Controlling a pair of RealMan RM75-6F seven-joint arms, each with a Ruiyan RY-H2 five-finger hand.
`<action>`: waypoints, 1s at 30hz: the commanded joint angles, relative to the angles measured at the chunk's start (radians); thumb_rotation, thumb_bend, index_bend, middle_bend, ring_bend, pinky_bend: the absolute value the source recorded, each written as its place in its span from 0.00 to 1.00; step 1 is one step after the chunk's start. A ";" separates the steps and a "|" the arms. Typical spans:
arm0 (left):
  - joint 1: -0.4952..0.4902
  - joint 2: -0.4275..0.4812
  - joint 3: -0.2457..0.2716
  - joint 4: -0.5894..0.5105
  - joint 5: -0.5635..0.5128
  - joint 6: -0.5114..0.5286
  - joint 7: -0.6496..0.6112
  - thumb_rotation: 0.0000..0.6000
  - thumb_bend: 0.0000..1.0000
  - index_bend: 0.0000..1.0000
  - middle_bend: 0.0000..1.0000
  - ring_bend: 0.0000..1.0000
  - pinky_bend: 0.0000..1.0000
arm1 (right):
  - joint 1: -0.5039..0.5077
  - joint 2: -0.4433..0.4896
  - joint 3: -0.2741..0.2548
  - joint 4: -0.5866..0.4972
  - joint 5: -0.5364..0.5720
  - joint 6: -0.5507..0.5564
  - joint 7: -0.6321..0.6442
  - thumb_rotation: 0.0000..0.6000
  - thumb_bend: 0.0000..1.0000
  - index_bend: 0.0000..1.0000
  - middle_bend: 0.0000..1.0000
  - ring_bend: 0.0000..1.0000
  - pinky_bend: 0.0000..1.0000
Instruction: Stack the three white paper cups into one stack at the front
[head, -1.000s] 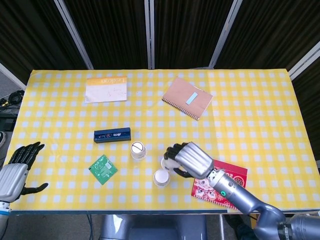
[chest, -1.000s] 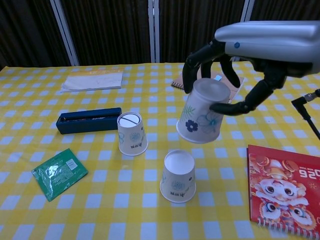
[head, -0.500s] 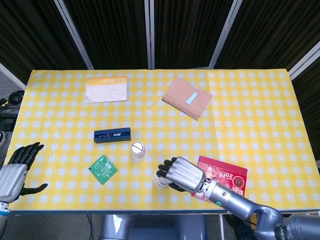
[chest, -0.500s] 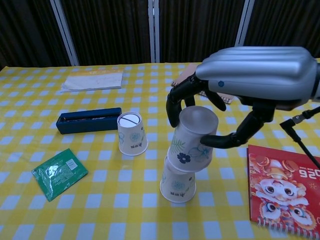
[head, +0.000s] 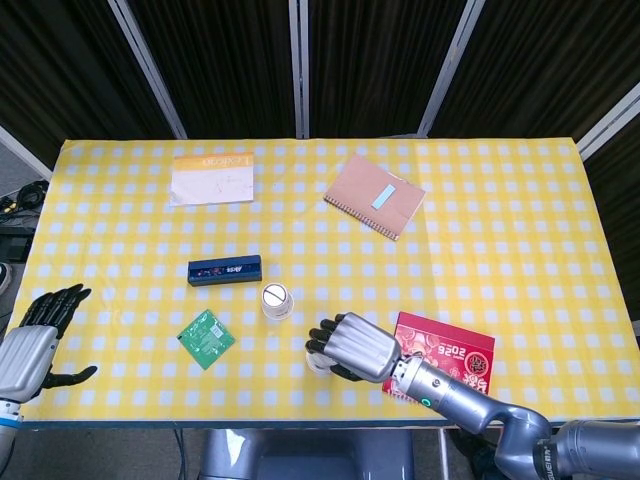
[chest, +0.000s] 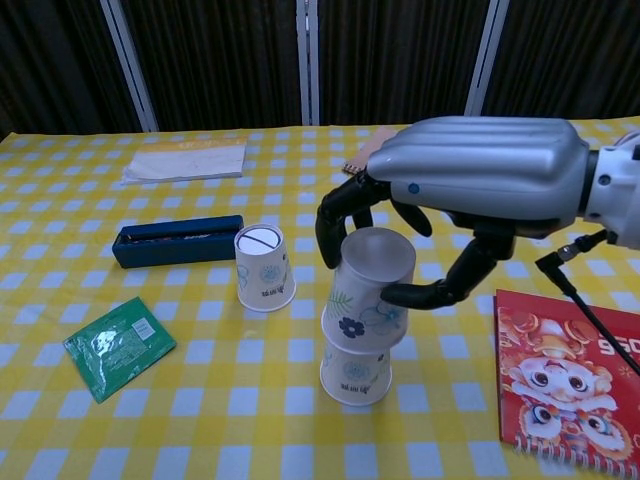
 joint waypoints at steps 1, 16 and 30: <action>-0.002 -0.002 0.001 0.000 0.000 -0.003 0.005 1.00 0.00 0.00 0.00 0.00 0.00 | 0.001 -0.019 0.004 0.012 0.007 0.003 0.001 1.00 0.46 0.42 0.48 0.42 0.60; -0.004 0.002 0.004 0.001 -0.003 -0.007 -0.006 1.00 0.00 0.00 0.00 0.00 0.00 | 0.009 0.022 -0.017 -0.040 0.094 -0.073 -0.063 1.00 0.02 0.07 0.02 0.10 0.35; -0.013 -0.037 -0.015 0.043 0.007 0.010 -0.019 1.00 0.00 0.00 0.00 0.00 0.00 | -0.188 0.156 -0.105 0.157 -0.151 0.350 0.042 1.00 0.00 0.08 0.08 0.08 0.16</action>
